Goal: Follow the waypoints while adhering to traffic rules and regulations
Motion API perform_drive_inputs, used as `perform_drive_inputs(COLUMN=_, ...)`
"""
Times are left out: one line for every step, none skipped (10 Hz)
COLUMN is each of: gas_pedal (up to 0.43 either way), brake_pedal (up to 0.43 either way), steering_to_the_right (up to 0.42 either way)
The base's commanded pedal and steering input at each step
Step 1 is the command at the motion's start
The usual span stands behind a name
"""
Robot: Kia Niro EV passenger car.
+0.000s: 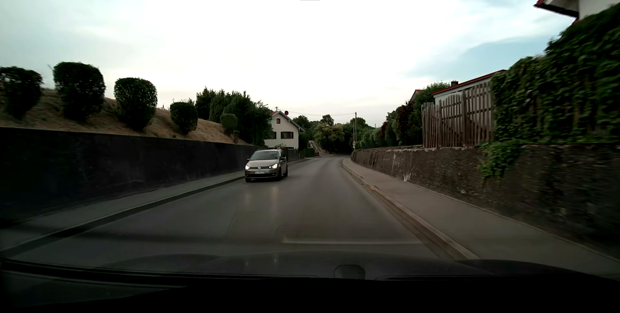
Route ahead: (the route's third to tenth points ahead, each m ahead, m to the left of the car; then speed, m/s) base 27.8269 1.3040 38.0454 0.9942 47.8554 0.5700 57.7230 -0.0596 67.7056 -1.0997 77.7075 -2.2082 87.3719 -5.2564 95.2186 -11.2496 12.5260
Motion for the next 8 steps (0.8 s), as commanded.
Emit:
perform_drive_inputs(gas_pedal=0.059, brake_pedal=0.006, steering_to_the_right=-0.012)
perform_drive_inputs(gas_pedal=0.059, brake_pedal=0.006, steering_to_the_right=-0.008)
perform_drive_inputs(gas_pedal=0.059, brake_pedal=0.006, steering_to_the_right=-0.006)
perform_drive_inputs(gas_pedal=0.059, brake_pedal=0.006, steering_to_the_right=-0.005)
perform_drive_inputs(gas_pedal=0.059, brake_pedal=0.006, steering_to_the_right=-0.004)
perform_drive_inputs(gas_pedal=0.059, brake_pedal=0.006, steering_to_the_right=-0.003)
perform_drive_inputs(gas_pedal=0.059, brake_pedal=0.006, steering_to_the_right=-0.001)
perform_drive_inputs(gas_pedal=0.059, brake_pedal=0.006, steering_to_the_right=0.003)
